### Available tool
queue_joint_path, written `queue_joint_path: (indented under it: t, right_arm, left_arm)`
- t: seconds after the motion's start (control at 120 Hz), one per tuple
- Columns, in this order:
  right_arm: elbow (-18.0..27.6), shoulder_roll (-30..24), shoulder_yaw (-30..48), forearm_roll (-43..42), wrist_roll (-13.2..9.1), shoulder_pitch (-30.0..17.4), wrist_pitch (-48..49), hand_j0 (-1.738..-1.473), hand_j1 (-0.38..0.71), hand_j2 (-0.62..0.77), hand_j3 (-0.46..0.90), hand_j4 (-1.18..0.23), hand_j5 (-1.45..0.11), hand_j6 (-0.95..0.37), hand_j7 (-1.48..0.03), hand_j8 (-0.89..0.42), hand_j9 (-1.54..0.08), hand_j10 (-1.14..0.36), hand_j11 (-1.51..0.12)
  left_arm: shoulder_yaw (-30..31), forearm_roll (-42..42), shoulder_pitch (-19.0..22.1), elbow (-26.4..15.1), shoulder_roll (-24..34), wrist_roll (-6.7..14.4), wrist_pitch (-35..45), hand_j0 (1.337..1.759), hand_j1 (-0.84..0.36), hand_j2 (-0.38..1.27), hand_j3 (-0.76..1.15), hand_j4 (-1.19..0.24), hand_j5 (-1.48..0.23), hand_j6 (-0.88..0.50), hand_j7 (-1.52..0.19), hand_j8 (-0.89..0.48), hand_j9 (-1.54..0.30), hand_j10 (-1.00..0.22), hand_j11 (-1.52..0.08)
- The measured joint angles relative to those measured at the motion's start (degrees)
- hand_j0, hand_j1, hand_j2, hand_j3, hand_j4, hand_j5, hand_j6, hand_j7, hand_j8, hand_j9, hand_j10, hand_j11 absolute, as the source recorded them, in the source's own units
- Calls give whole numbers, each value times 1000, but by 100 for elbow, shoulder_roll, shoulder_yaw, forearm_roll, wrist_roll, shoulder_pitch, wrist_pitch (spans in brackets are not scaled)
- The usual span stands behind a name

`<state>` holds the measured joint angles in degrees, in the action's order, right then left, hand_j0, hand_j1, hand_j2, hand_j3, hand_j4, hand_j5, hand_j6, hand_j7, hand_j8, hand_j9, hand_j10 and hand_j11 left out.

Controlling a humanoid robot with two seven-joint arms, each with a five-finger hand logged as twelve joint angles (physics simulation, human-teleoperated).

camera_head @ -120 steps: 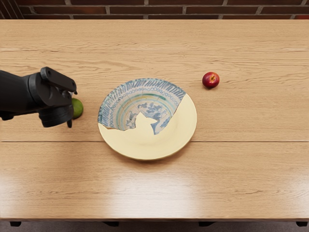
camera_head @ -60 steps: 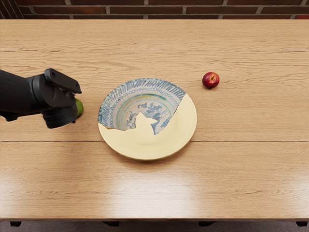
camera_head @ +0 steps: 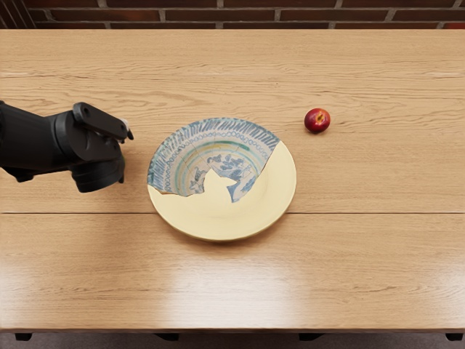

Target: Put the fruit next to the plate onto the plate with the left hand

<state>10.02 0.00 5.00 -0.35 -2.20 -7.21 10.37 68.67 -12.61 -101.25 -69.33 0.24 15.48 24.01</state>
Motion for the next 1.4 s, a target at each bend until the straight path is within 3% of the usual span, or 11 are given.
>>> queue_joint_path:
  t: [0.858,0.958,1.058,1.225,1.342,1.4]
  right_arm:
    - [0,0,1,0,0,0,0,-1658,-335,-2,0,-11,-15,-11,-15,-11,-15,-11,-15]
    - [0,0,1,0,-1,0,0,-1658,-335,-2,0,-11,-15,-11,-15,-11,-15,-11,-15]
    - [0,0,-1,0,-1,0,0,-1658,-335,-2,0,-11,-15,-11,-15,-11,-15,-11,-15]
    - [0,0,0,0,0,0,0,-1658,-335,-2,0,-11,-15,-11,-15,-11,-15,-11,-15]
    - [0,0,0,0,-1,0,0,-1658,-335,-2,0,-11,-15,-11,-15,-11,-15,-11,-15]
    - [0,0,-2,0,-1,0,0,-1658,-335,-2,0,-11,-15,-11,-15,-11,-15,-11,-15]
  left_arm:
    - [99,-193,206,71,12,-5,7,1658,-116,78,0,-388,-505,-388,-504,-388,-504,-388,-504]
    - [107,-455,185,81,11,-8,-76,1658,-239,103,0,-501,-641,-478,-641,-441,-647,-498,-647]
    - [111,-601,178,87,11,-9,-128,1655,-264,132,0,-592,-738,-413,-752,-393,-768,-573,-768]
    - [114,-679,83,74,55,-11,-510,1652,-283,116,0,-665,-829,-350,-843,-348,-867,-532,-879]
    - [91,-759,-278,32,278,-10,-1076,1651,-328,291,0,-626,-890,-315,-900,-317,-921,-509,-925]
    - [82,-816,-476,-4,601,-7,-1453,1651,-331,277,0,-606,-936,-284,-943,-299,-960,-497,-961]
